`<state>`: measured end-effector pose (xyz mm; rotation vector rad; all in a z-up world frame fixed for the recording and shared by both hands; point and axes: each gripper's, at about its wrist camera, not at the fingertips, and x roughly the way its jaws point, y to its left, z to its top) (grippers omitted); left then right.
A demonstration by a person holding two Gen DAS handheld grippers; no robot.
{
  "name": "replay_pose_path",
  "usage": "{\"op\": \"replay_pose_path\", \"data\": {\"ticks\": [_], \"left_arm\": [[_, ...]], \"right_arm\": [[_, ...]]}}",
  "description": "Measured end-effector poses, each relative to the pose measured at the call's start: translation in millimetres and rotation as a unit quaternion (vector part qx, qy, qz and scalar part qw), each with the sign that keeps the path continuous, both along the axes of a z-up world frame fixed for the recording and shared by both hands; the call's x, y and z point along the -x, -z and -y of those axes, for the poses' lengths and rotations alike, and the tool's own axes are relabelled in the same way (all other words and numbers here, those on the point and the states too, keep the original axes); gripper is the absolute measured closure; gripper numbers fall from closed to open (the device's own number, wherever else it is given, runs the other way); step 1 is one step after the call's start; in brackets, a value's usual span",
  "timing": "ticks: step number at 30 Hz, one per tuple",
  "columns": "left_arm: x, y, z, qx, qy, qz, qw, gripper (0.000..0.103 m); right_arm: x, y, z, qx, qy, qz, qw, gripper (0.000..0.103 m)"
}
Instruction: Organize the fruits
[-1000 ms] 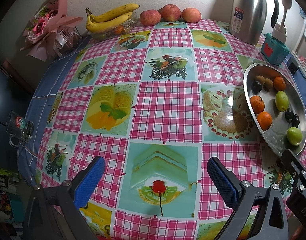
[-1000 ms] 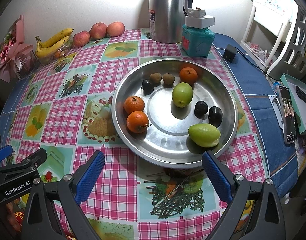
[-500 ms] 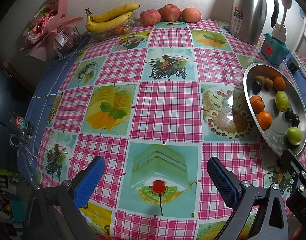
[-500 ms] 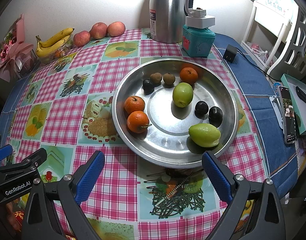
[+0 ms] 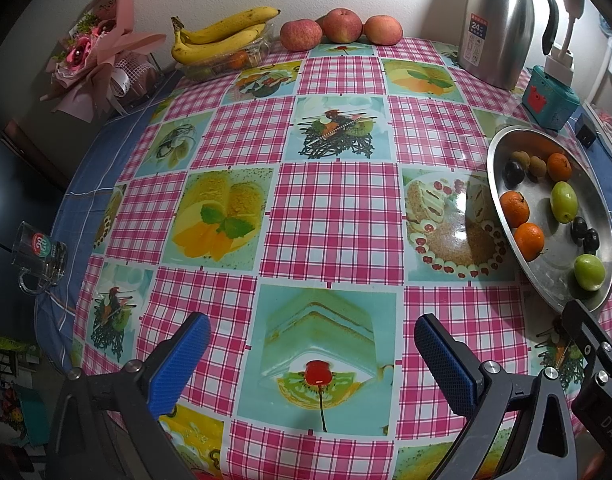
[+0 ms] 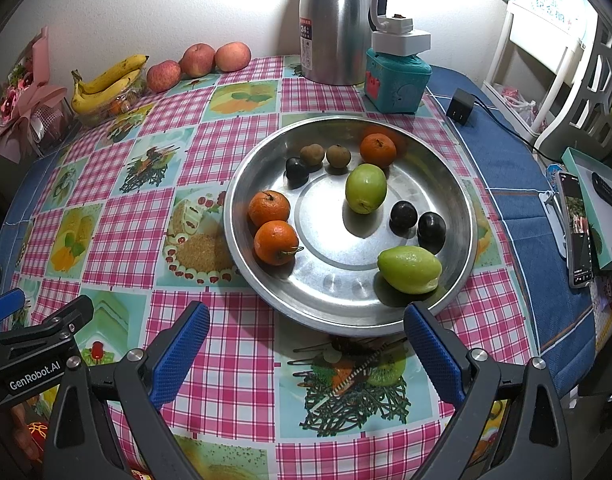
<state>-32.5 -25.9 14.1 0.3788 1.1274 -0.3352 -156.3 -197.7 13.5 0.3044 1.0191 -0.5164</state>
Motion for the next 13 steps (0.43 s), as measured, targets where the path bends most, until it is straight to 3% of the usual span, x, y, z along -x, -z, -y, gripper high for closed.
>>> {"op": "replay_pose_path", "data": {"ticks": [13], "left_arm": [[6.7, -7.1, -0.5, 0.018, 0.011, 0.014, 0.9997, 0.000]], "right_arm": [[-0.2, 0.3, 0.3, 0.000, 0.000, 0.000, 1.000, 0.005]]}}
